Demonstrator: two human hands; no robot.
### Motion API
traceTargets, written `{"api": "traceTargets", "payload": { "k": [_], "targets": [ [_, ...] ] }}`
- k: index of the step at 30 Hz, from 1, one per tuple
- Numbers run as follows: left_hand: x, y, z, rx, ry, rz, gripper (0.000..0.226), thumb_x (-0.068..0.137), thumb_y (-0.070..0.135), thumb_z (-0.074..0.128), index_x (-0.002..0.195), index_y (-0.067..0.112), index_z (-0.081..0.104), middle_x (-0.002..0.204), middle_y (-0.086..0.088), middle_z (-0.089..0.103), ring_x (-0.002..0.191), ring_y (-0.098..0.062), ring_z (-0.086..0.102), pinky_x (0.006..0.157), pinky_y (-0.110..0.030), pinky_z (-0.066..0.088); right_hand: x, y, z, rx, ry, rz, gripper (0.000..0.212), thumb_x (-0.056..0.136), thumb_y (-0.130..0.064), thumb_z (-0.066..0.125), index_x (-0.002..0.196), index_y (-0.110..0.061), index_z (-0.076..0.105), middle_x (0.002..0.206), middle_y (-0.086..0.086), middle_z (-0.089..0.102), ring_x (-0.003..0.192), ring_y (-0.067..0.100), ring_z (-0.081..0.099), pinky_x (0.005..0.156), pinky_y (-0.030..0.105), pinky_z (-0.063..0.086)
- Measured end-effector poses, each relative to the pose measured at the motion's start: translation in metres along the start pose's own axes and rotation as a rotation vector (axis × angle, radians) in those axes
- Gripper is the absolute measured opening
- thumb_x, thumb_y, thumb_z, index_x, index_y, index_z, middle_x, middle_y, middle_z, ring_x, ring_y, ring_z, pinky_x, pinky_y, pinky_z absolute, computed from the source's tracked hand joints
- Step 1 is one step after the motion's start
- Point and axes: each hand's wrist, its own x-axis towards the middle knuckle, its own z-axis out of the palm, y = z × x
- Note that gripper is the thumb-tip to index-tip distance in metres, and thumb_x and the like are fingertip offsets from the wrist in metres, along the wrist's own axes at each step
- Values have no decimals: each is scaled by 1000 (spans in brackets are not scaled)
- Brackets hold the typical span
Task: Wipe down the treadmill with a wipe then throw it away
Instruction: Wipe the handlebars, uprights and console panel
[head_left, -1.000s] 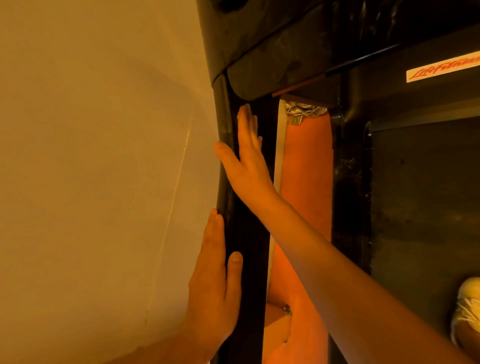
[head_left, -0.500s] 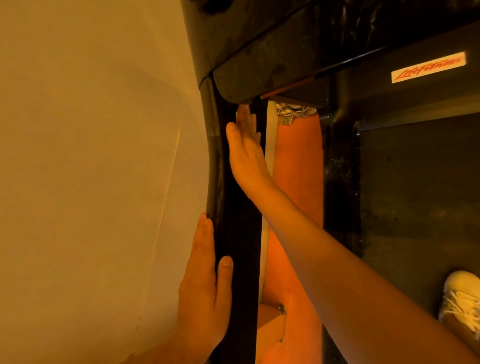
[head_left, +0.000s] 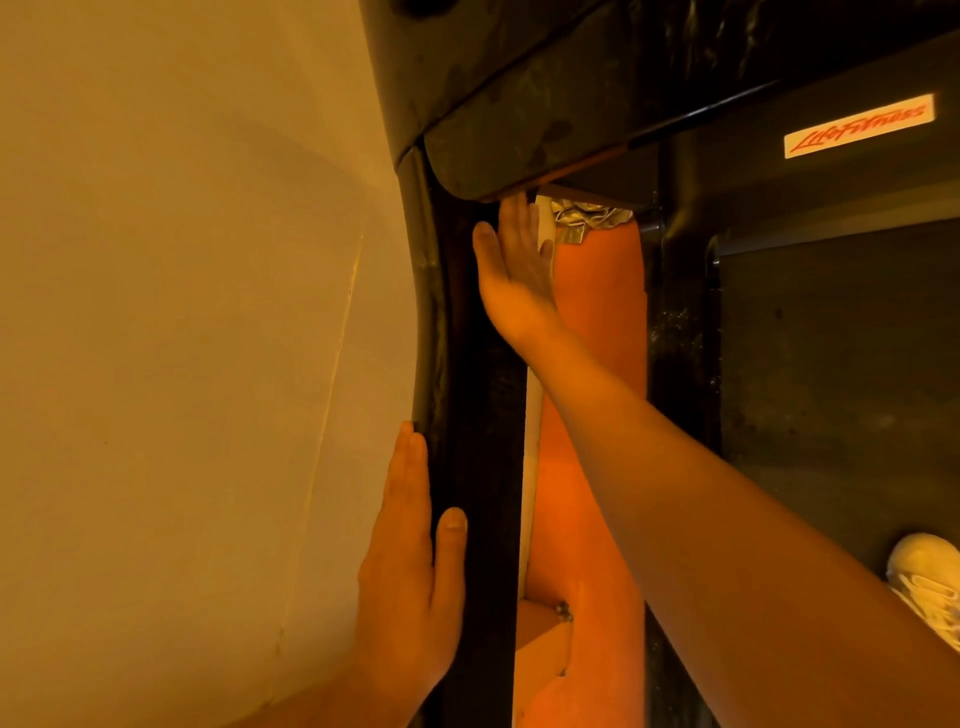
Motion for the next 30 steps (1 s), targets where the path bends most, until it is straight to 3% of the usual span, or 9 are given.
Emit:
{"api": "traceTargets", "payload": {
  "k": [5,12,16,19,23,27,30],
  "targets": [
    [0,0,0,-5,-3,8,63,104,49,33,157,57,0,168,23,12,154,-3,18,122,-28,25,-25,-2,13,70,8,-40,63,112,-40,25,164,-19,-2,172,-1,-7,157,13,-10,123,35,-10],
    [1,0,-1,-17,-12,-10,63,104,49,33,158,53,1,169,21,15,155,-6,20,122,-49,31,-3,-3,6,113,19,78,65,112,-42,25,163,-16,-5,172,1,-9,157,17,-12,126,43,-10],
    [1,1,-1,-18,-10,-2,62,104,50,32,157,57,0,168,24,12,154,-4,18,124,-36,28,-24,2,16,107,27,39,65,112,-43,26,164,-17,-3,172,0,-7,158,15,-10,122,34,-10],
    [1,1,-1,-10,-12,-8,63,104,50,32,156,58,0,168,25,12,154,-2,18,122,-27,25,-6,2,9,135,22,115,65,112,-44,25,164,-17,-4,172,1,-7,158,16,-9,124,41,-10],
    [1,2,-2,-15,-19,-8,62,103,53,31,156,59,-1,168,24,12,154,-3,18,124,-36,27,-6,-6,11,164,47,191,67,111,-46,25,164,-16,-4,172,2,-8,158,18,-11,127,44,-7],
    [2,2,-1,-4,-17,-7,61,102,56,30,154,62,-3,167,27,10,154,-1,17,124,-32,26,-25,-1,18,144,30,144,67,111,-46,25,163,-17,-5,172,1,-8,158,16,-10,124,38,-9],
    [2,1,-2,-6,-16,-5,62,103,52,31,155,60,-2,168,26,11,154,-2,17,123,-36,27,-6,-2,10,153,29,202,66,111,-47,22,164,-17,-5,172,0,-9,158,18,-11,126,44,-7]
  ]
}}
